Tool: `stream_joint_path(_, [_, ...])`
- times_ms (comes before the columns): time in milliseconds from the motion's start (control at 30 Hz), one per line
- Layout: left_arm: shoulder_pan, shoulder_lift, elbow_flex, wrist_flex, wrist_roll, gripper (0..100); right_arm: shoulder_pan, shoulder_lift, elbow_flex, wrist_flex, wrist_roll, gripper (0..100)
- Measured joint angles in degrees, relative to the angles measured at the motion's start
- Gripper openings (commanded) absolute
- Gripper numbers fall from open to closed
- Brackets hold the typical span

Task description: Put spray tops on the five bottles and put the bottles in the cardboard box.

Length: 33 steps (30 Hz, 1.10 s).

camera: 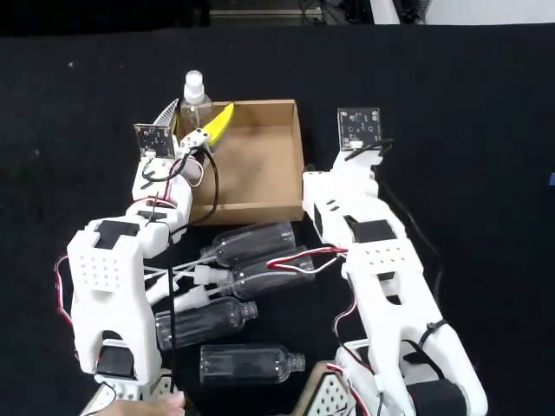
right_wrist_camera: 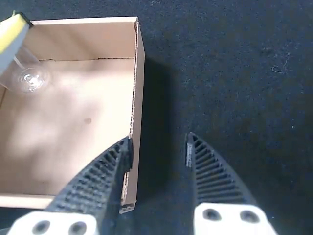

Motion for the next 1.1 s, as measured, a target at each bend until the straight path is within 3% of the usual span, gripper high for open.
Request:
stream_joint_path(233, [0.0, -0.26, 0.0, 0.0, 0.0, 36, 0.0, 0.0, 0.0, 0.0, 0.0, 15.9])
stream_joint_path(400, [0.0, -7.91, 3.08, 6.24, 0.0, 37, 0.0, 0.0, 0.0, 0.0, 0.0, 15.9])
stream_joint_path(767, [-0.26, -31.21, 6.24, 39.74, 0.0, 36, 0.0, 0.0, 0.0, 0.0, 0.0, 15.9])
stream_joint_path(1100, [-5.19, -53.01, 10.81, 75.78, 0.0, 36, 0.0, 0.0, 0.0, 0.0, 0.0, 15.9])
